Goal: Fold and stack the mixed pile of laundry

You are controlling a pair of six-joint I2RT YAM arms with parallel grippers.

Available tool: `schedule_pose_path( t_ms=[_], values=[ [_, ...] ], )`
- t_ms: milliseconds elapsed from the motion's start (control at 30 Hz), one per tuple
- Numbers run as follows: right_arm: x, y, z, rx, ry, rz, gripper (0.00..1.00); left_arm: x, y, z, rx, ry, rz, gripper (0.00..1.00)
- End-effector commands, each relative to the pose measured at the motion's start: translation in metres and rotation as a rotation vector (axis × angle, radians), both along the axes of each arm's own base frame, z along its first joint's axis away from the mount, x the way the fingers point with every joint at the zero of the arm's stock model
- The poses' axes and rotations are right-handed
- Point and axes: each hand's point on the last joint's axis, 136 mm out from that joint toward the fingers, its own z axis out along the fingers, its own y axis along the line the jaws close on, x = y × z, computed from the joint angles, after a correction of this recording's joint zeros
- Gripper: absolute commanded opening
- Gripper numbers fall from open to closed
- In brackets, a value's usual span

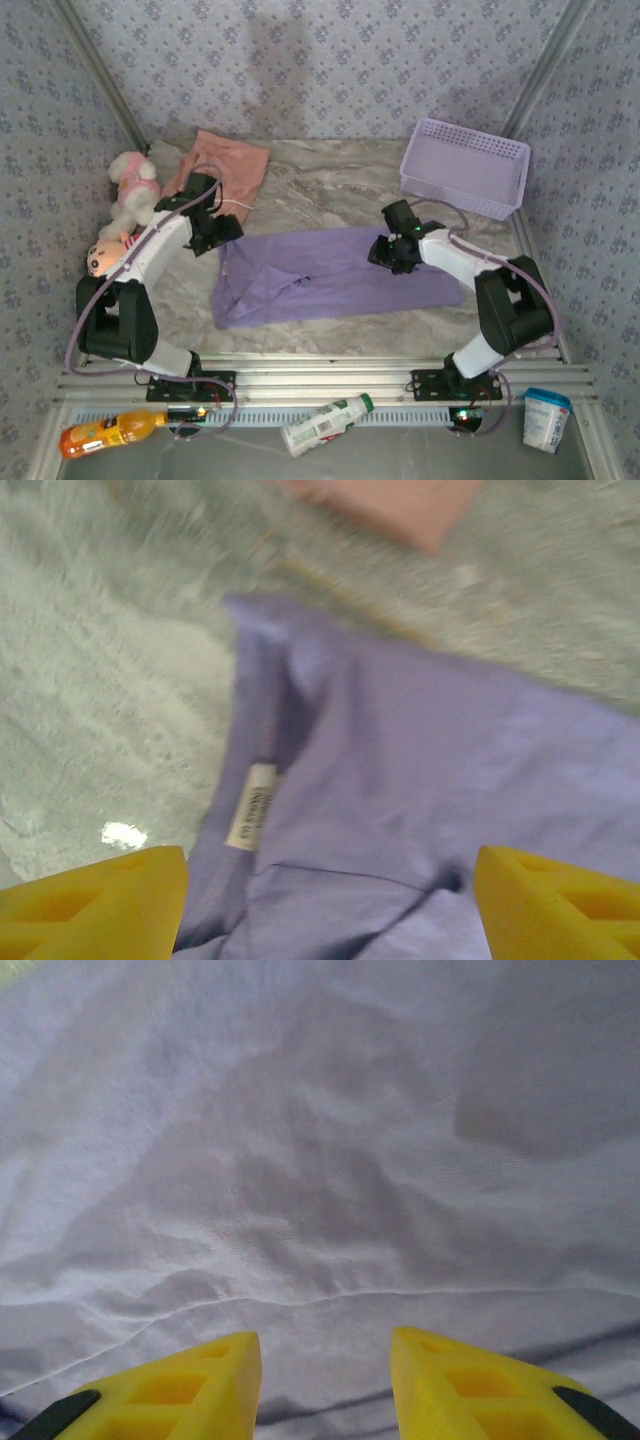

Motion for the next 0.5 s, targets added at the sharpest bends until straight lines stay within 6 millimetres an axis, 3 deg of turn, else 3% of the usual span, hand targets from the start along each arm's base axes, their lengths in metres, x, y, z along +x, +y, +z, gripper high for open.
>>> schedule_pose_path(
  t_ms=[0, 133, 267, 467],
  values=[
    [0.014, 0.034, 0.011, 0.037, -0.017, 0.058, 0.41, 0.013, -0.003, -0.008, -0.087, -0.051, 0.017, 0.74],
    [0.024, 0.075, 0.027, 0.018, -0.034, 0.192, 0.41, 0.033, -0.006, -0.02, -0.15, -0.077, 0.062, 0.74],
    [0.024, 0.107, 0.011, -0.031, 0.005, 0.28, 0.41, 0.053, -0.011, -0.036, -0.176, -0.068, 0.078, 0.69],
    [0.018, 0.127, -0.022, -0.064, 0.067, 0.307, 0.38, 0.065, -0.016, -0.057, -0.193, -0.034, 0.072, 0.42]
  ],
)
